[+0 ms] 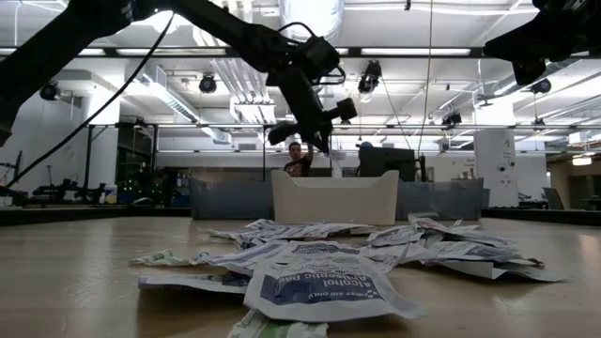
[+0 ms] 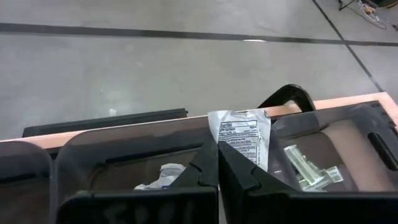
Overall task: Pick & Place First Aid Supplies
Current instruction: Put the blue alcohol pad into the middle gray bin
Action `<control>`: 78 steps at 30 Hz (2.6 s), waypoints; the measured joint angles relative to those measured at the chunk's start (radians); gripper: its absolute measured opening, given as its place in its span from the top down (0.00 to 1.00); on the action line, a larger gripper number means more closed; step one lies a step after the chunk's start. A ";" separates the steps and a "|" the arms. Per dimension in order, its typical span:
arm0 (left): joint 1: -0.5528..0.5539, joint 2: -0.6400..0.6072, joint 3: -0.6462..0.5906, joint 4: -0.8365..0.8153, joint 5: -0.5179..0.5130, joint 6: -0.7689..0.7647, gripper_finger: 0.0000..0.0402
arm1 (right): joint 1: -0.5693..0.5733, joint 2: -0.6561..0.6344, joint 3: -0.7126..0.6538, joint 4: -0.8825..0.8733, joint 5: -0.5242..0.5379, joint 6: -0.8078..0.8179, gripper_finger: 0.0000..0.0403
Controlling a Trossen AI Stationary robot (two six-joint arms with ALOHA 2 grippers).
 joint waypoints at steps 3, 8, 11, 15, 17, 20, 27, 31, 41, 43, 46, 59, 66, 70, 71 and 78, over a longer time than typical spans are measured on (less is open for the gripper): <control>0.002 0.000 -0.053 -0.004 0.000 -0.045 1.00 | 0.000 0.000 0.000 0.000 0.000 0.000 0.90; 0.002 0.000 -0.163 0.038 0.049 -0.145 1.00 | 0.000 0.000 0.000 0.000 0.000 0.000 0.91; 0.001 0.000 -0.202 0.071 0.072 -0.173 1.00 | 0.000 0.000 0.000 0.000 0.000 0.000 0.90; 0.002 0.000 -0.209 0.080 0.076 -0.179 1.00 | 0.000 0.000 0.000 0.000 0.000 0.000 0.90; 0.002 0.000 -0.210 0.087 0.076 -0.165 1.00 | 0.000 0.000 0.000 0.000 0.000 0.000 0.90; 0.002 0.000 -0.209 0.116 0.076 -0.133 1.00 | 0.000 0.000 0.000 0.000 0.000 0.000 0.90; 0.001 0.000 -0.209 0.124 0.076 -0.119 0.98 | 0.000 0.000 0.000 0.000 0.000 0.000 0.91; 0.002 0.000 -0.209 0.124 0.075 -0.118 0.90 | 0.000 0.000 0.000 0.000 0.000 0.000 0.91; 0.001 -0.057 -0.176 0.124 0.133 -0.008 0.69 | 0.000 0.000 0.000 0.000 0.000 0.000 0.90; -0.008 -0.088 -0.152 0.126 0.193 0.082 0.69 | -0.001 0.000 0.000 0.000 0.000 0.000 0.90; -0.043 -0.128 -0.126 0.126 0.333 0.219 0.69 | 0.000 0.000 0.000 0.000 0.000 0.000 0.90; -0.331 -0.237 -0.123 0.016 0.497 0.406 0.69 | 0.000 0.000 0.000 0.002 -0.001 0.000 0.90; -0.475 -0.237 -0.124 -0.109 0.527 0.273 0.69 | 0.000 0.000 0.000 0.002 -0.001 0.000 0.90; -0.531 -0.235 -0.125 -0.189 0.550 0.113 0.69 | 0.000 0.000 0.000 0.002 -0.001 0.000 0.90; -0.541 -0.235 -0.125 -0.198 0.584 0.071 0.69 | 0.000 0.000 0.000 0.001 -0.001 0.000 0.90; -0.628 -0.230 -0.127 -0.207 0.603 -0.206 0.69 | 0.000 0.000 0.000 0.001 -0.001 0.000 0.90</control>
